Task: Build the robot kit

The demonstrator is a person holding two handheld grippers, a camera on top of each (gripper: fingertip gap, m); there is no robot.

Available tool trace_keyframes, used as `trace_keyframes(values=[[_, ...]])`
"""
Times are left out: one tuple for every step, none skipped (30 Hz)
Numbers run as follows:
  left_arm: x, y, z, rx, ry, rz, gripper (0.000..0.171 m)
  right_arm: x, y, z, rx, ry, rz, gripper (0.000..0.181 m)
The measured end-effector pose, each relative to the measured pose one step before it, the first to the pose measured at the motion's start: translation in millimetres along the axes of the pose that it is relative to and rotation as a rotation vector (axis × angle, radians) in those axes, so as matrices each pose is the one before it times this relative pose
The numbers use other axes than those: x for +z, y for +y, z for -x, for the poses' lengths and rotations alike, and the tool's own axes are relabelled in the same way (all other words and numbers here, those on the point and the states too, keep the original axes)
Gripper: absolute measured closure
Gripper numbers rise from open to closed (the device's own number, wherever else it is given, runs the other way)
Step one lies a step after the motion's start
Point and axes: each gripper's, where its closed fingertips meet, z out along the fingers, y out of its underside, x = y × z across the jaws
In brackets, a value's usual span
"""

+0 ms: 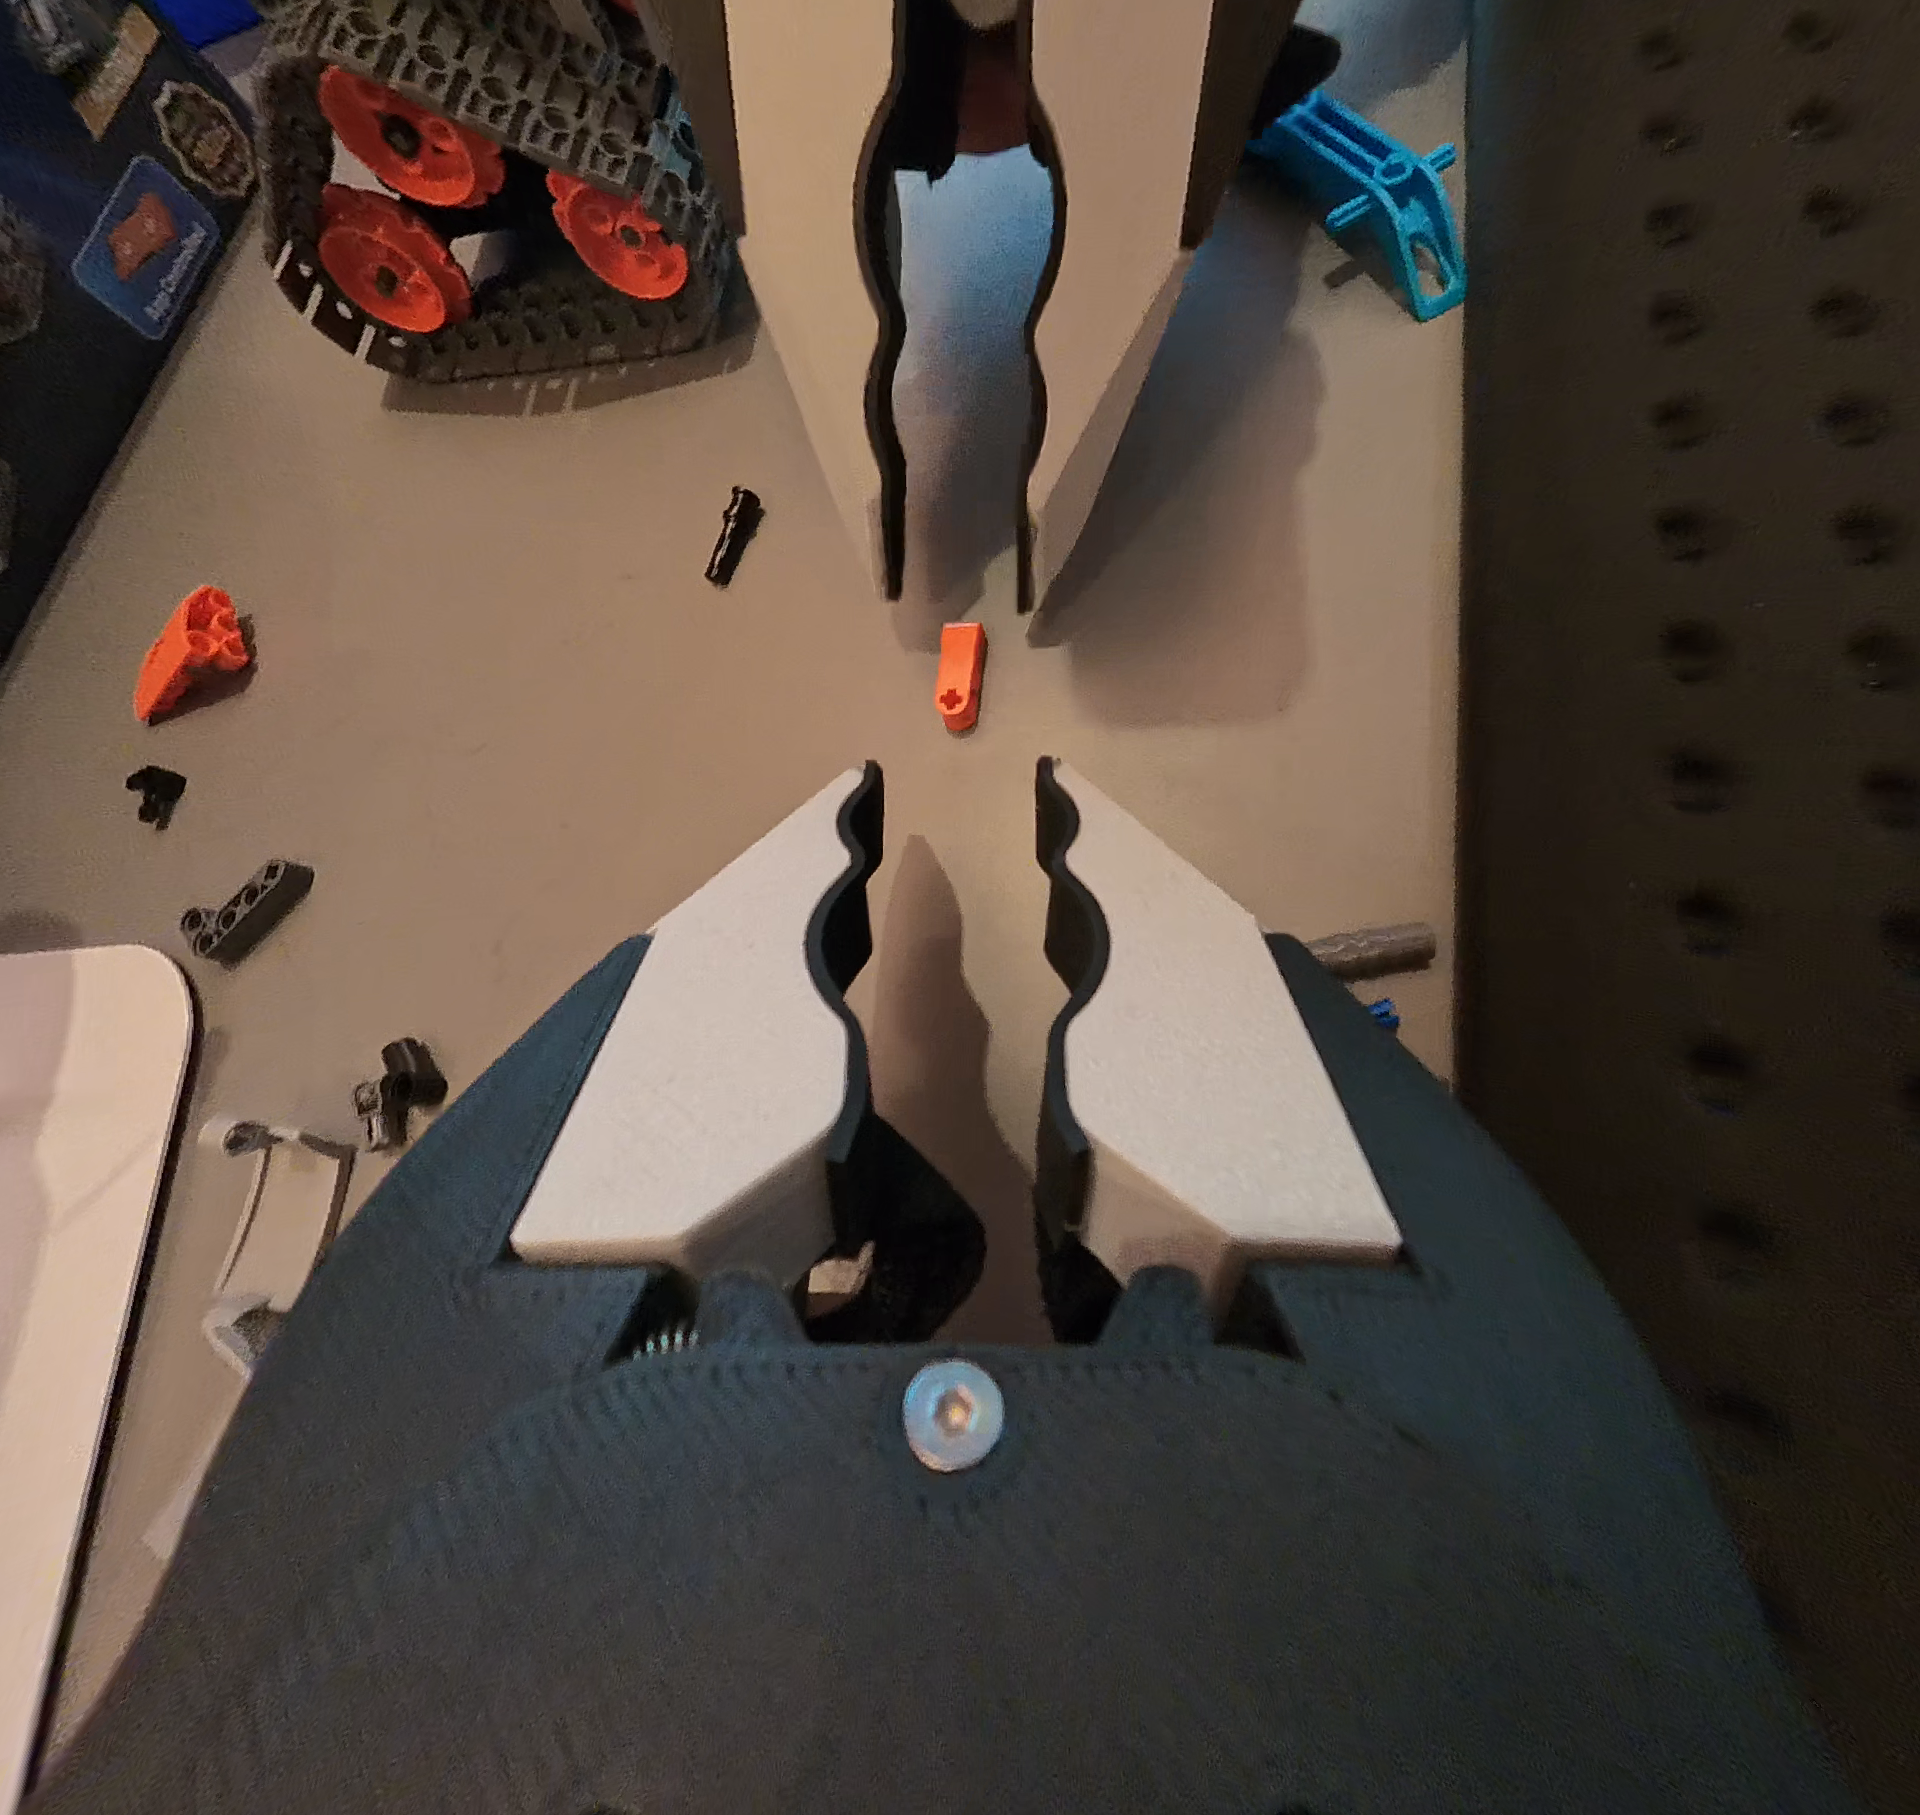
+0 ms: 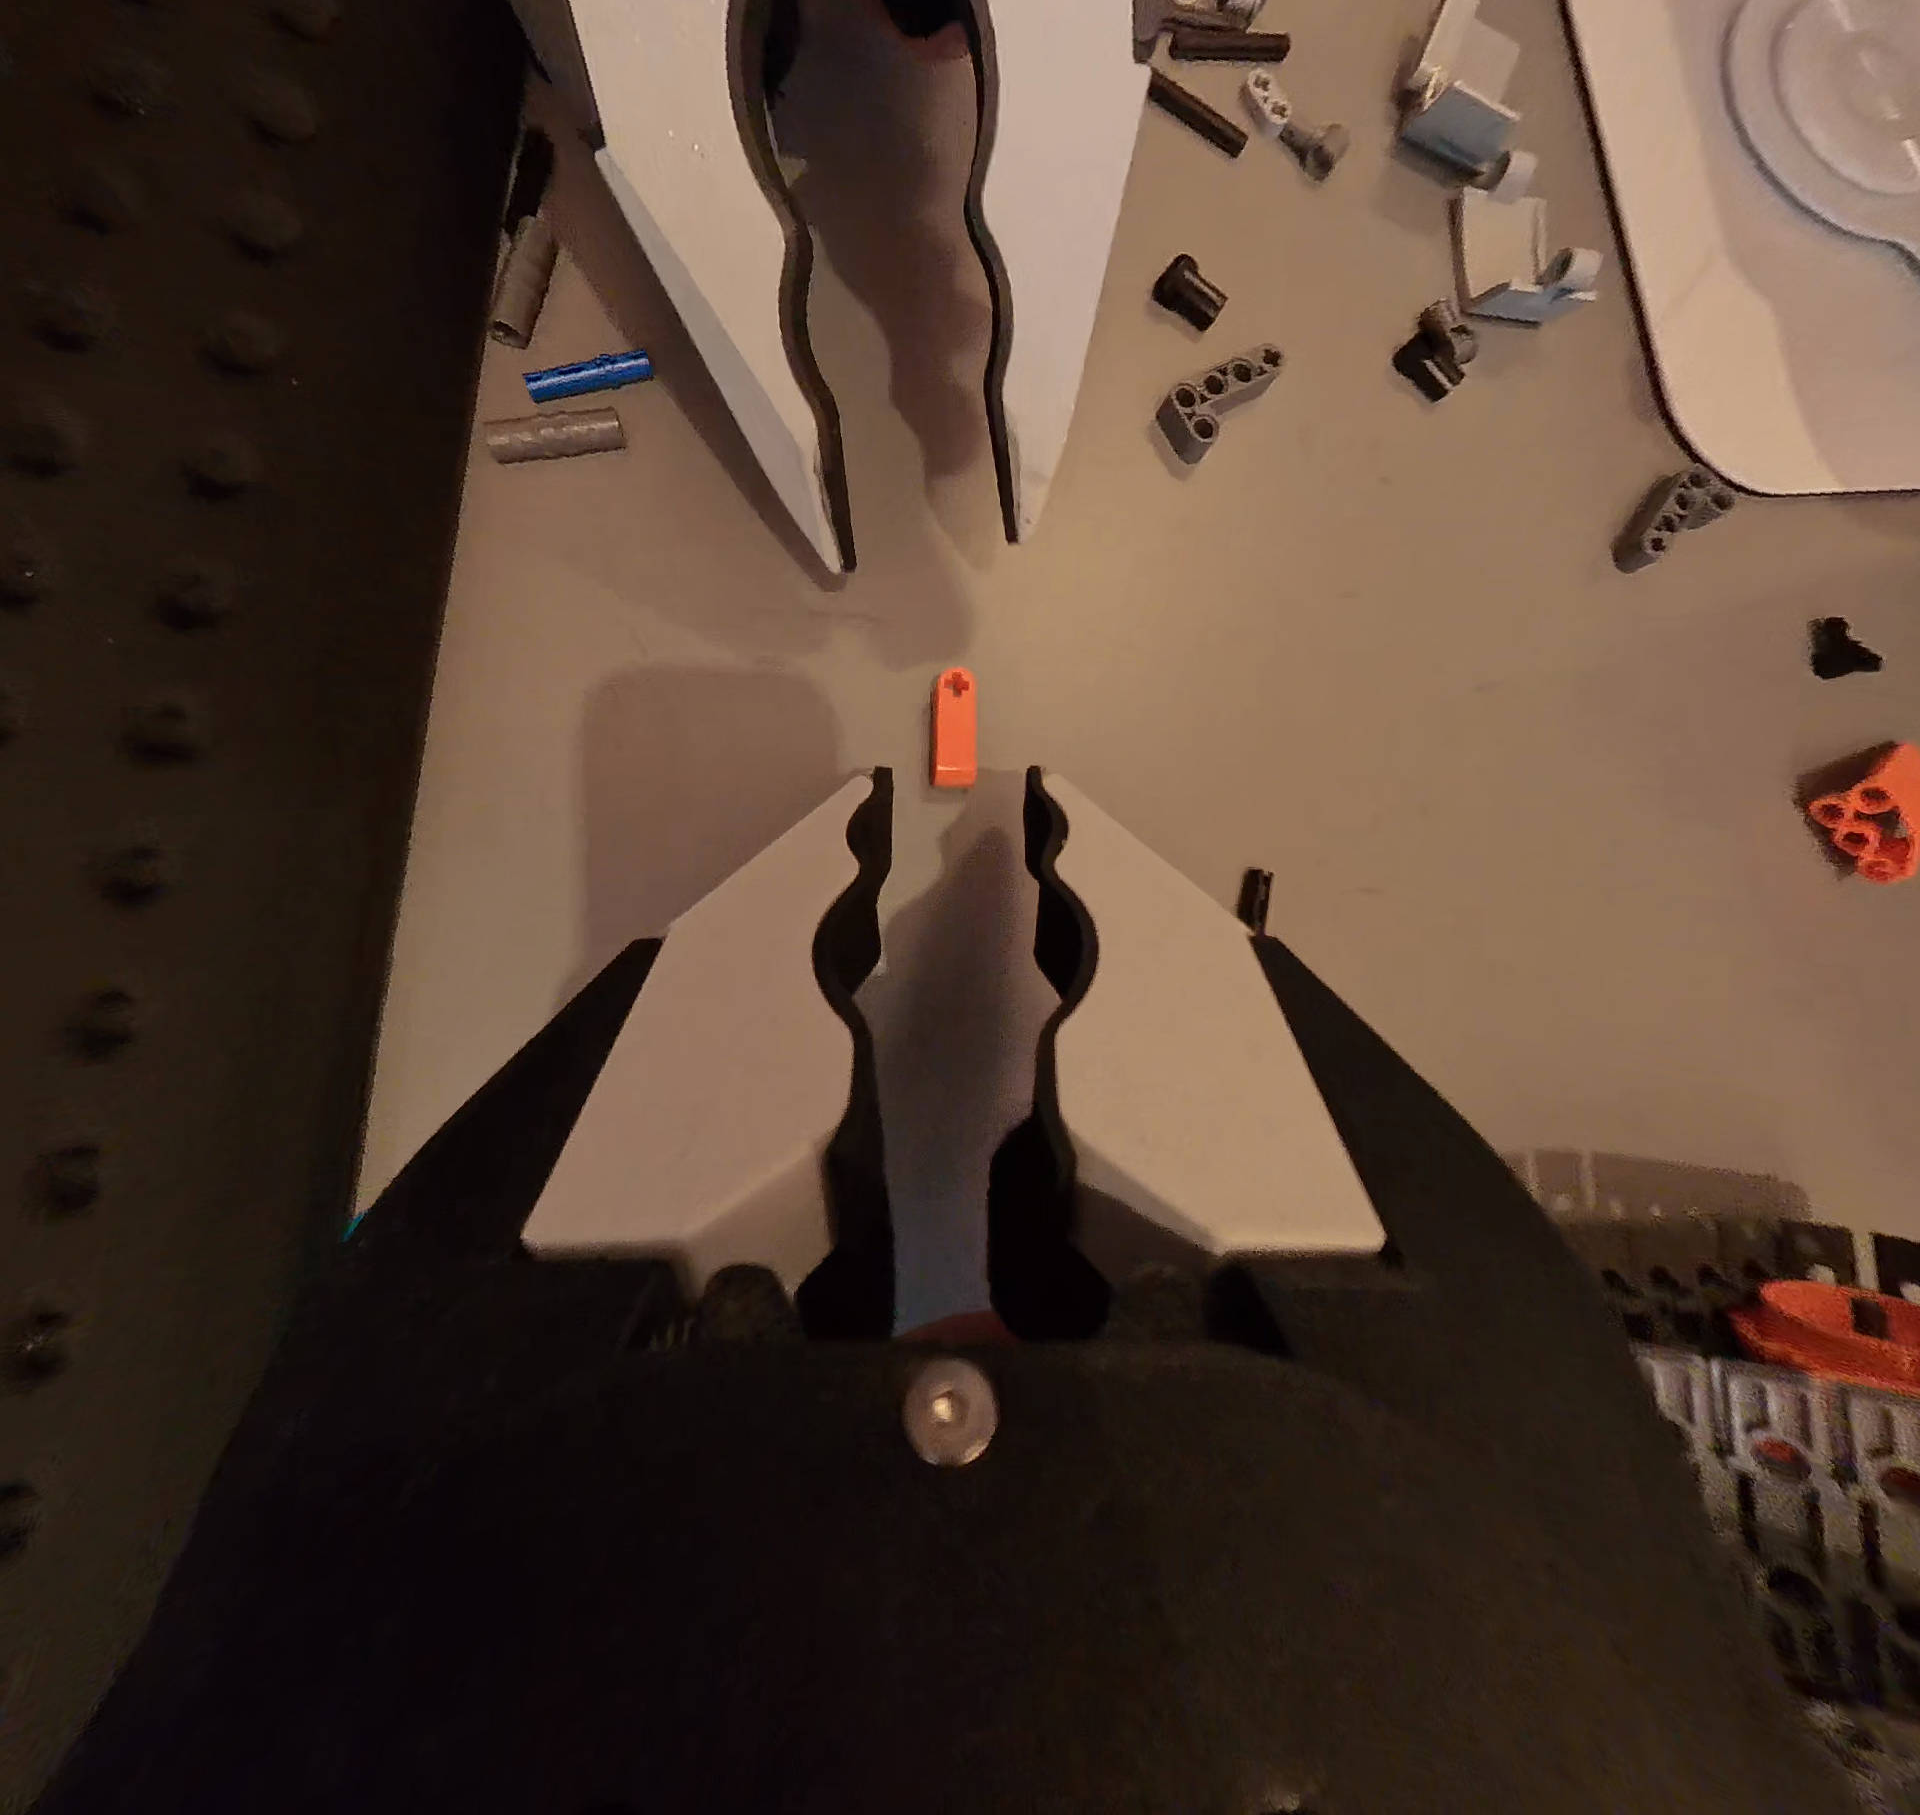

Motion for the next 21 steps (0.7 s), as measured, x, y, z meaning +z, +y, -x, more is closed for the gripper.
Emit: trace_keyframes(values=[[2.82,-0.26,-0.57,0.0135,-0.0026,0.01016,0.143,3.66,0.66,1.38,0.0008,-0.0043,0.0091,0.16],[3.08,-0.6,-0.63,0.0164,-0.0025,0.0093,0.143,3.22,0.99,1.68,0.0018,-0.0078,0.0085,0.16],[3.03,-0.52,-1.28,0.0152,0.0019,0.01074,0.144,1.9,-1.29,0.93,0.0018,-0.0041,-0.0071,0.162],[3.01,-0.58,-1.35,0.0134,0.0029,0.00982,0.144,1.32,-1.67,0.55,0.0062,-0.0041,-0.0094,0.166],[2.8,-0.71,-0.56,0.0096,-0.0006,0.00738,0.144,1.37,-0.06,-0.12,0.0045,-0.0012,-0.0003,0.173],[2.34,0.24,-0.71,0.0045,0.0034,0.01057,0.144,1.05,0.09,-1.35,0.0003,0.0067,-0.0008,0.175],[1.4,0.7,-0.68,0.0086,0.003,0.0104,0.146,0.38,-0.39,-0.57,0.0012,0.0019,-0.0034,0.176],[0.46,-0.22,-0.78,0.0074,0.0032,0.00047,0.149,0.14,-0.45,0.33,0.0004,-0.0029,-0.0026,0.176],[0.1,-0.29,-1.05,-0.0033,0.0057,-0.00248,0.15,0.08,-0.34,-0.44,-0.0058,0.005,-0.0015,0.176],[-0.02,0.48,-0.15,-0.0049,0.001,0.00013,0.15,-0.06,0.02,-0.19,-0.012,0.006,0.0004,0.176],[-0.57,0.72,0.85,-0.0025,-0.0025,0.00198,0.15,-0.38,-0.33,0.95,-0.0144,0.0003,-0.0012,0.176],[-0.87,0.7,1.15,-0.0021,-0.0027,0.00228,0.149,-0.67,-1.03,0.5,-0.0141,0.0031,-0.0053,0.176],[-0.99,0.0,1.24,-0.0034,-0.0029,-0.00204,0.149,-0.82,-0.61,-0.51,-0.0099,0.0075,-0.0037,0.176],[-0.78,0.12,0.23,-0.0056,0.0025,-0.0009,0.149,-0.63,0.16,0.46,-0.0067,-0.0016,-0.0001,0.176],[-0.44,0.11,-1.32,-0.0042,0.0105,-0.00096,0.149,-0.67,-0.15,2.18,-0.008,-0.0125,-0.0042,0.176],[-0.06,0.3,-1.22,-0.0037,0.0078,0.0007,0.149,-0.45,-0.96,2.09,-0.0074,-0.0104,-0.0101,0.176],[0.35,1.01,-0.97,-0.0014,0.0051,0.006,0.149,-0.27,-0.7,2.65,-0.006,-0.0134,-0.0074,0.176],[0.26,0.54,-2.7,-0.0005,0.0136,0.00339,0.15,0.16,-0.3,3.02,-0.0103,-0.015,-0.0038,0.176],[-0.09,-0.8,-3.9,-0.0086,0.0236,-0.00341,0.15,0.45,-0.16,1.31,-0.0094,-0.0038,-0.0024,0.176],[0.06,-0.94,-3.68,-0.0098,0.0212,-0.00324,0.15,0.66,0.29,0.27,-0.003,-0.0006,0.0034,0.176],[0.62,-0.93,-2.77,-0.0075,0.0115,-0.00313,0.151,0.59,0.59,0.99,-0.0046,-0.0049,0.0055,0.176]])
